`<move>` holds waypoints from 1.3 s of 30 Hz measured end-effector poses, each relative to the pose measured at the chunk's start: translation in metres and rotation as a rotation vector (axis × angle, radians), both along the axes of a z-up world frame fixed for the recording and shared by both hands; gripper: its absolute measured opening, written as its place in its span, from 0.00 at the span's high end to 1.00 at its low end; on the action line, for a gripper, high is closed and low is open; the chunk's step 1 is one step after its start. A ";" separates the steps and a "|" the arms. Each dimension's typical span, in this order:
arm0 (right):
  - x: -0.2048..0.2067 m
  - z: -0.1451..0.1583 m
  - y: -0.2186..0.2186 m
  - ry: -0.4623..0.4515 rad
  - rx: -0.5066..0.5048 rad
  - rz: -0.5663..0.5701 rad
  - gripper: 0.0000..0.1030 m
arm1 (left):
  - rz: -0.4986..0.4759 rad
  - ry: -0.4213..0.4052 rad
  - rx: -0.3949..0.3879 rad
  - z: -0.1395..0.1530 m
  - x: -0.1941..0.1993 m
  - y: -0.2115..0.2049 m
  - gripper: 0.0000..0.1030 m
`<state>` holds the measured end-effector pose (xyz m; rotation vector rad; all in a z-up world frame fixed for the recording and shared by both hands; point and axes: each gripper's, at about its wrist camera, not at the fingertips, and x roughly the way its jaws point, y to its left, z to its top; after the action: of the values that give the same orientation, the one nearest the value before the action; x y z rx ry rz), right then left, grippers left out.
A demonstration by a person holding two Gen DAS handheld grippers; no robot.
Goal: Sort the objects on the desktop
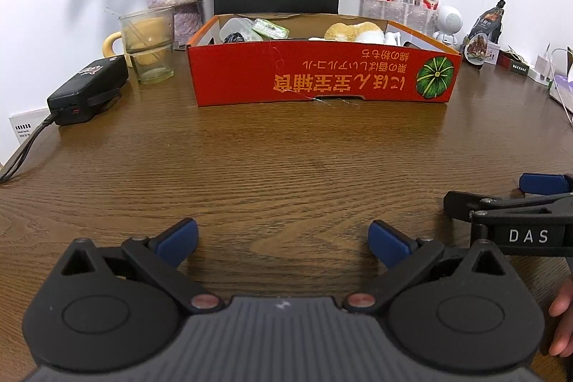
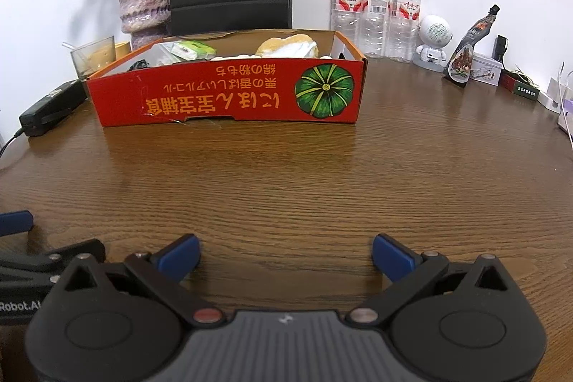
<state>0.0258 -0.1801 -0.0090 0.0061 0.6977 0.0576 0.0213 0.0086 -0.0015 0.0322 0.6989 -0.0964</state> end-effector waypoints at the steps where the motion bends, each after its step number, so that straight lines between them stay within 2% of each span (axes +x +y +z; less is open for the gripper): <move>1: 0.000 0.000 0.000 0.000 0.000 0.000 0.00 | 0.006 0.000 0.000 0.000 0.000 -0.001 0.00; 39: -0.003 0.000 0.001 0.000 -0.001 -0.006 0.00 | 0.017 -0.001 -0.001 -0.001 0.003 0.000 0.00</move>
<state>0.0228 -0.1788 -0.0095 0.0072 0.6977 0.0518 0.0243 0.0083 -0.0023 0.0249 0.6985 -0.0804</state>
